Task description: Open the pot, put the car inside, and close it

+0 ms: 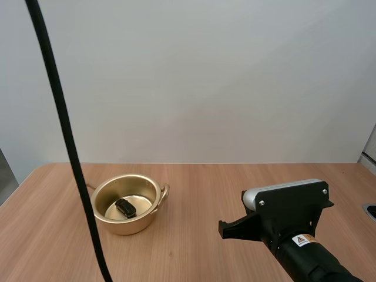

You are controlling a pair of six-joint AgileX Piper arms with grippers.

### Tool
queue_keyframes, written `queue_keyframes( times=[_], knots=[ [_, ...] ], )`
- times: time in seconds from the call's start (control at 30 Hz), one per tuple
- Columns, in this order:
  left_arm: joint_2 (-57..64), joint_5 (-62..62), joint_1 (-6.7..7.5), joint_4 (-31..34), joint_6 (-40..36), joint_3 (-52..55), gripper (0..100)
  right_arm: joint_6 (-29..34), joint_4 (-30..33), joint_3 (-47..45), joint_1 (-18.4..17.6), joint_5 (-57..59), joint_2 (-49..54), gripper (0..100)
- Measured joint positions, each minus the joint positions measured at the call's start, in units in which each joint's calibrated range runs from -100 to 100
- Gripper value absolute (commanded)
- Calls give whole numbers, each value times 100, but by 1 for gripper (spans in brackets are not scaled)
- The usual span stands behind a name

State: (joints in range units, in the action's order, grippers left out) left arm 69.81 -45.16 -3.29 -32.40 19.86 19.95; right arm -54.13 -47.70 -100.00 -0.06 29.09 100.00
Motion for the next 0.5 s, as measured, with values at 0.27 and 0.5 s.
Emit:
queue_keyframes(
  times=[0.27,0.5],
  knots=[
    [0,0,0,0,0,0,0,0,0,0,0,0,0,0],
    [0,204,0,-14,0,0,0,0,726,0,-14,0,0,0]
  ],
)
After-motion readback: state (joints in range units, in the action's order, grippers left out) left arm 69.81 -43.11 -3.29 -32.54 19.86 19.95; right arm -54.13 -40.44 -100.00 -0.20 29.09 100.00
